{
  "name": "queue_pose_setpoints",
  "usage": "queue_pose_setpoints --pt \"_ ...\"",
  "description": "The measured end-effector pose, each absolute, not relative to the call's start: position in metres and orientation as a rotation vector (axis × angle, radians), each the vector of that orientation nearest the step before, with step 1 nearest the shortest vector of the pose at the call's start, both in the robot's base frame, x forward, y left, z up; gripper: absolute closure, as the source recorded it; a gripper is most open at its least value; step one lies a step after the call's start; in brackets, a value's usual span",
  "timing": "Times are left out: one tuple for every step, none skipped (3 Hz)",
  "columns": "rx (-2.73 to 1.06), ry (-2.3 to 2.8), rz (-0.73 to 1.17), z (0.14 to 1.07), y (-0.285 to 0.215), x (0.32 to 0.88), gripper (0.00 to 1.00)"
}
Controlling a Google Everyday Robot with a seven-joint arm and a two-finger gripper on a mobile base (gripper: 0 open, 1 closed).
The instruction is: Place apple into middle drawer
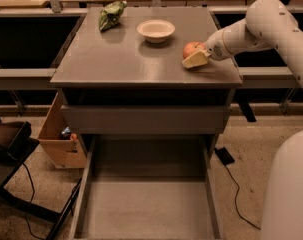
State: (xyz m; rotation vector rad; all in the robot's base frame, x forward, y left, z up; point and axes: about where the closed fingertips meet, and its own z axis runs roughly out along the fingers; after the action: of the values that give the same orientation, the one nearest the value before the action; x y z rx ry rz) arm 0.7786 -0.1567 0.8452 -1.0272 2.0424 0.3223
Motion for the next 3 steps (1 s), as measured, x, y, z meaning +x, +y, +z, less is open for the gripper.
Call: queue_pose_setpoints --pt "-1.027 2.042 0.322 0.845 -0.157 0.779 0.87" --pt "-1.031 2.041 0.316 0.847 -0.157 0.776 1.00" --pt "-1.054 2.032 0.273 0.864 -0.162 0.756 1.00"
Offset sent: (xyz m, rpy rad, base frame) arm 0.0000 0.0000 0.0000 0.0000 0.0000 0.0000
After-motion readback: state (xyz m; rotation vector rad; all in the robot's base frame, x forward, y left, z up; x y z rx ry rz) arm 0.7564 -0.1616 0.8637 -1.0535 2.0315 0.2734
